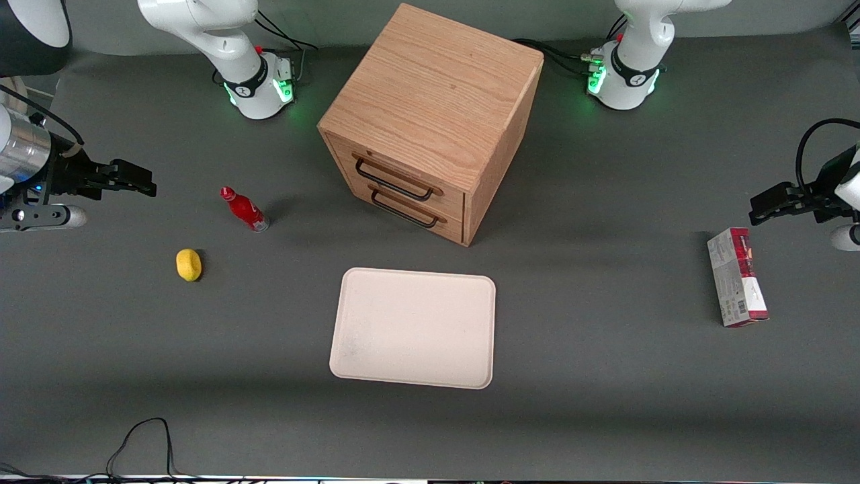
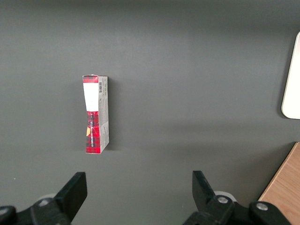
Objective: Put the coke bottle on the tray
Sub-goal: 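Move the right gripper over the red Coca-Cola bottle and lower it, then close the right gripper on the bottle's cap end, then carry the bottle with the right gripper to the cream tray's edge, then lower the bottle onto the tray and open the right gripper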
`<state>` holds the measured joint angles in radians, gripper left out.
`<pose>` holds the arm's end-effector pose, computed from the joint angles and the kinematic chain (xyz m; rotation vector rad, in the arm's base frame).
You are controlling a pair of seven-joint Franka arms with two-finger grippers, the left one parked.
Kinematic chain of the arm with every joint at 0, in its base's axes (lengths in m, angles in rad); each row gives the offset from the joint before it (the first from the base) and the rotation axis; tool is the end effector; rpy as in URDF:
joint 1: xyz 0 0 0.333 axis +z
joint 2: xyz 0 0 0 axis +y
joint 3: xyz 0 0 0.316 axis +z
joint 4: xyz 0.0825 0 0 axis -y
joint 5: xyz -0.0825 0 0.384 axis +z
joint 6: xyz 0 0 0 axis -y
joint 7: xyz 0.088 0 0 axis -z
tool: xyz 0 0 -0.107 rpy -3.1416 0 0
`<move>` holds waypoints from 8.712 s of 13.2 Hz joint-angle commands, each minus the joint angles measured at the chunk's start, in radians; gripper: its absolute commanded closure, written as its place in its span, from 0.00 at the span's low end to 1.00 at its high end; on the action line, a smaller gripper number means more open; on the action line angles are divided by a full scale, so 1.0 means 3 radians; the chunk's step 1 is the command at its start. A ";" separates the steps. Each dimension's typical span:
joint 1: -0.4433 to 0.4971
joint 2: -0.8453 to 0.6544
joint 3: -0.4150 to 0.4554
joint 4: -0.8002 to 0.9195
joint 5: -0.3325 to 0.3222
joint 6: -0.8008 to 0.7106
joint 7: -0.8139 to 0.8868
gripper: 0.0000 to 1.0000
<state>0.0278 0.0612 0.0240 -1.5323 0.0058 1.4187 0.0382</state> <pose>0.5547 0.0290 0.5965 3.1289 0.0220 -0.2744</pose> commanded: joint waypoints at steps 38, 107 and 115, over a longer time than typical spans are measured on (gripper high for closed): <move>0.0199 -0.1084 0.0022 -0.3502 -0.0014 0.2817 0.0057 0.01; 0.0996 0.2895 0.0477 0.2234 -0.0510 0.1238 0.2204 0.00; 0.0762 0.2406 0.0493 0.1980 -0.0419 0.0540 0.1675 0.00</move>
<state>0.2890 0.8770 0.1626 -0.8706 -0.1215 1.6714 0.6171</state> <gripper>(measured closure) 0.000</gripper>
